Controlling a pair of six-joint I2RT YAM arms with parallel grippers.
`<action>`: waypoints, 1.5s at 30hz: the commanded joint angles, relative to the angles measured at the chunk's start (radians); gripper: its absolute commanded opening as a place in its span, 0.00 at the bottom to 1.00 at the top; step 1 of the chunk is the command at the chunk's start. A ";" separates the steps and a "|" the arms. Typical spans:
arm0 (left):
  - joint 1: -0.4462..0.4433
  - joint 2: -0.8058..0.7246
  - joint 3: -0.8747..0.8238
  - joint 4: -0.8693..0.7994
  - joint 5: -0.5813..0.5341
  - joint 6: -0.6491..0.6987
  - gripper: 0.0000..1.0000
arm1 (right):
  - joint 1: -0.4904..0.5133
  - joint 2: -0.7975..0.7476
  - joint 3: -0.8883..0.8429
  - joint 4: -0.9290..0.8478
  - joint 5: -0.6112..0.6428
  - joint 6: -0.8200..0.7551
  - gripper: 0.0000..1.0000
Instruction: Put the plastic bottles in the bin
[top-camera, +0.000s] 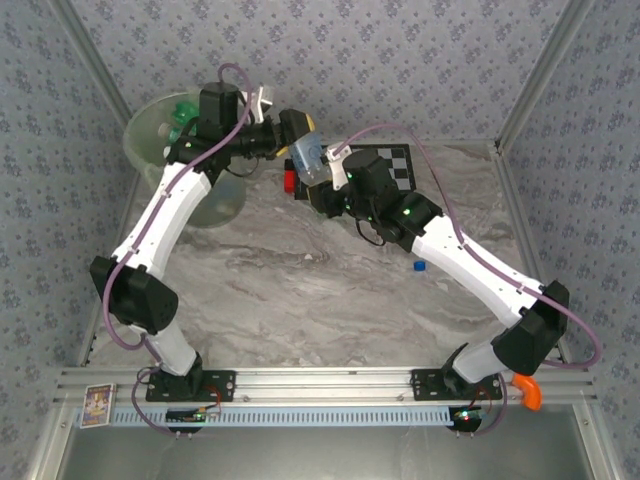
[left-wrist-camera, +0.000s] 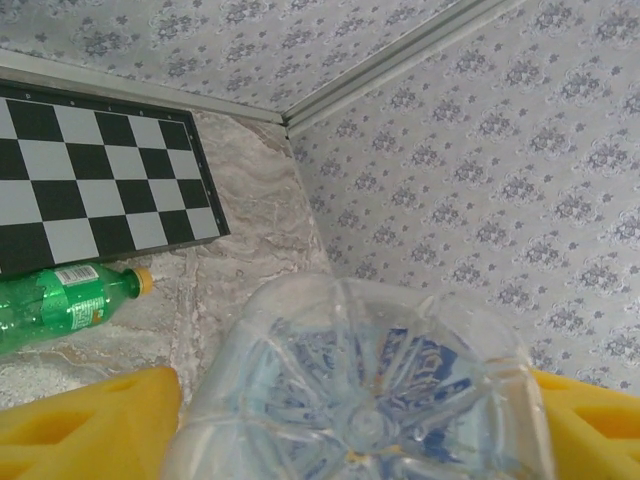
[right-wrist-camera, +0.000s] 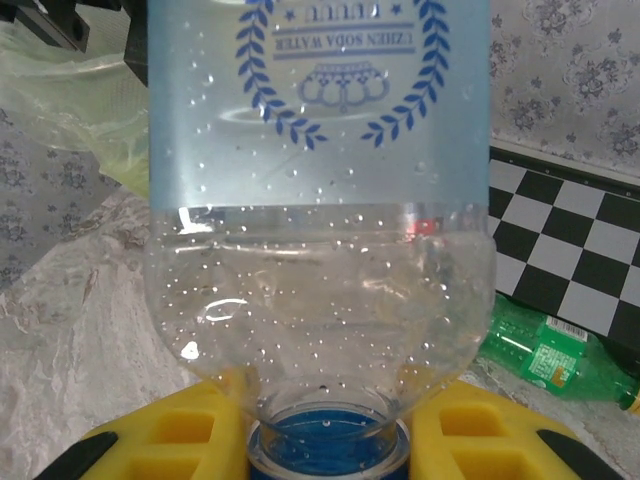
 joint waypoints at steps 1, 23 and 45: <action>-0.009 0.004 0.000 0.041 0.024 0.005 0.73 | 0.000 0.000 0.036 0.000 -0.011 -0.017 0.30; 0.151 -0.061 0.027 -0.032 -0.037 0.020 0.55 | -0.043 -0.078 -0.035 0.048 0.039 0.025 1.00; 0.658 -0.104 0.008 -0.041 -0.174 -0.240 0.53 | -0.067 -0.094 -0.090 0.096 0.035 0.026 1.00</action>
